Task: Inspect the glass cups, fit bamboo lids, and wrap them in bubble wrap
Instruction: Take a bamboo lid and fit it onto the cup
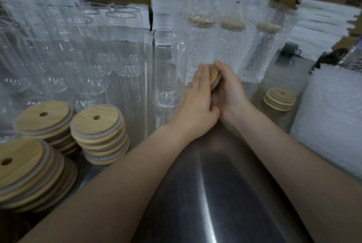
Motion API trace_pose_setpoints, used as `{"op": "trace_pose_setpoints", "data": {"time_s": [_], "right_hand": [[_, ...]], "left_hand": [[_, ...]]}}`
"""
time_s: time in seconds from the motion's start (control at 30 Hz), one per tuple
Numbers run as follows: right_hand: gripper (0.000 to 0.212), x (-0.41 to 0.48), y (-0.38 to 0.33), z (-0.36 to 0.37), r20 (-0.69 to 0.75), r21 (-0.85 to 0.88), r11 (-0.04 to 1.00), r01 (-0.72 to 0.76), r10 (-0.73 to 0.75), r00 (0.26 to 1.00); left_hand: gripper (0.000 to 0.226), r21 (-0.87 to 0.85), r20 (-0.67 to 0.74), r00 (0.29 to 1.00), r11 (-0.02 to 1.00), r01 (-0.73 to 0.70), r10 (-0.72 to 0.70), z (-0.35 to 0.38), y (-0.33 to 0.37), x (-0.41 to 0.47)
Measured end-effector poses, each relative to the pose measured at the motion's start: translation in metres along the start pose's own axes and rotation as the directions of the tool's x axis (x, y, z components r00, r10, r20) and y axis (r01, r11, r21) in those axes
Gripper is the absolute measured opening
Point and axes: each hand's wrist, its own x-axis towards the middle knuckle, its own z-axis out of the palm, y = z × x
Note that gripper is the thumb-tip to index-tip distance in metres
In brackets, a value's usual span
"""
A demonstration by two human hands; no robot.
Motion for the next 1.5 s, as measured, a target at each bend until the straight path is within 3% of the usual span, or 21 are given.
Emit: {"op": "trace_pose_setpoints", "data": {"time_s": [0.2,0.37,0.5,0.63,0.93,1.13,1.3,1.5], "right_hand": [[0.044,0.002,-0.007,-0.009,-0.059,0.027,0.999,0.032,-0.03,0.998],[0.052,0.003,-0.006,-0.012,-0.105,0.115,0.993,0.011,0.001,0.994],[0.06,0.002,-0.002,-0.008,-0.092,0.127,0.99,-0.055,0.067,0.994],[0.05,-0.001,-0.001,-0.002,-0.066,0.108,0.991,-0.073,0.081,0.995],[0.046,-0.006,-0.004,0.002,-0.05,-0.006,1.0,-0.015,0.015,0.999],[0.05,-0.004,-0.003,0.003,-0.083,0.168,0.986,0.008,0.006,0.997],[0.048,0.002,-0.007,-0.002,-0.141,0.263,0.962,0.071,-0.034,0.989],[0.047,0.005,-0.016,-0.013,-0.181,0.256,0.964,0.079,-0.033,0.983]], "left_hand": [[0.081,-0.053,-0.138,0.99,0.998,-0.026,0.018,-0.003,0.001,-0.003],[0.083,0.1,-0.067,0.987,0.985,-0.138,0.145,0.0,0.007,-0.007],[0.084,0.255,-0.006,0.988,0.956,-0.147,0.153,0.004,0.006,-0.007],[0.087,0.311,-0.012,0.994,0.945,-0.101,0.11,0.004,0.005,-0.007],[0.085,0.457,0.021,0.987,0.876,-0.153,0.161,0.003,0.011,-0.009],[0.085,0.431,-0.028,0.992,0.897,-0.098,0.121,0.001,0.009,-0.007],[0.09,0.412,0.049,0.99,0.9,-0.141,0.133,0.001,0.009,-0.007],[0.088,0.432,0.138,0.97,0.869,-0.241,0.201,0.006,0.013,-0.01]]}}
